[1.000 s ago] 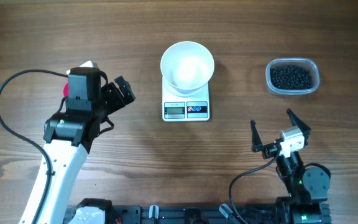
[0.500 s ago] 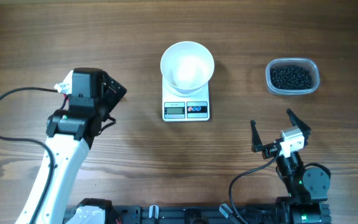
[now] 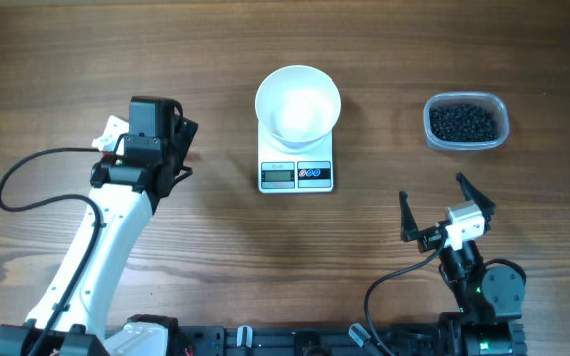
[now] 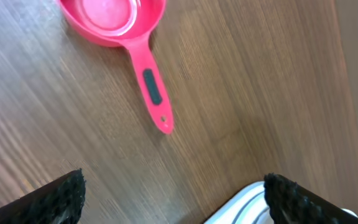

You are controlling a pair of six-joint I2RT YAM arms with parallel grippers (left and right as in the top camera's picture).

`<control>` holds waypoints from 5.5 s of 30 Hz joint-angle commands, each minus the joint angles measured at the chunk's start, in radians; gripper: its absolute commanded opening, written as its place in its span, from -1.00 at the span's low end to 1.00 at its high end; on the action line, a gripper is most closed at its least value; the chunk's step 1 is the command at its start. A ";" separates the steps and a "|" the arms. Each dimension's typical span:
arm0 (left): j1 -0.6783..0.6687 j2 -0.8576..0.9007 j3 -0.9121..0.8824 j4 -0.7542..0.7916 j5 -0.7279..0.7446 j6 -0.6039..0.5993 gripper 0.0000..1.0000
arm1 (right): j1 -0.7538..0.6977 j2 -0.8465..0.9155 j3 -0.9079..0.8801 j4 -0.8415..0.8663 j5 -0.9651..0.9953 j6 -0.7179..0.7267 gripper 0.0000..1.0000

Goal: Scoop item into bowl and weigh 150g on scale
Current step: 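Move the left gripper over the pink measuring cup handle, then close the left gripper on the pink cup handle and lift it, then carry the pink cup toward the center while the right gripper approaches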

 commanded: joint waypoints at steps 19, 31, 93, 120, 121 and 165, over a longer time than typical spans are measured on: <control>0.166 0.563 0.433 -0.289 0.143 -0.058 0.99 | 0.003 -0.002 -0.002 0.003 0.015 0.018 1.00; 0.204 0.652 0.433 -0.242 0.114 -0.068 0.66 | 0.003 -0.002 -0.001 0.003 0.018 0.018 0.99; 0.140 0.413 0.479 -0.211 0.268 0.124 -0.92 | 0.003 -0.002 -0.001 0.003 0.018 0.018 1.00; -0.209 0.208 0.479 -0.237 0.106 0.236 -0.91 | 0.003 0.016 -0.001 0.023 -0.512 1.122 0.99; -0.190 0.214 0.477 -0.263 0.084 0.249 -0.92 | 0.003 0.016 -0.001 0.023 -0.526 1.082 1.00; 0.022 0.081 0.062 -0.165 0.214 0.882 0.90 | 0.003 0.018 0.001 0.015 -0.529 0.960 1.00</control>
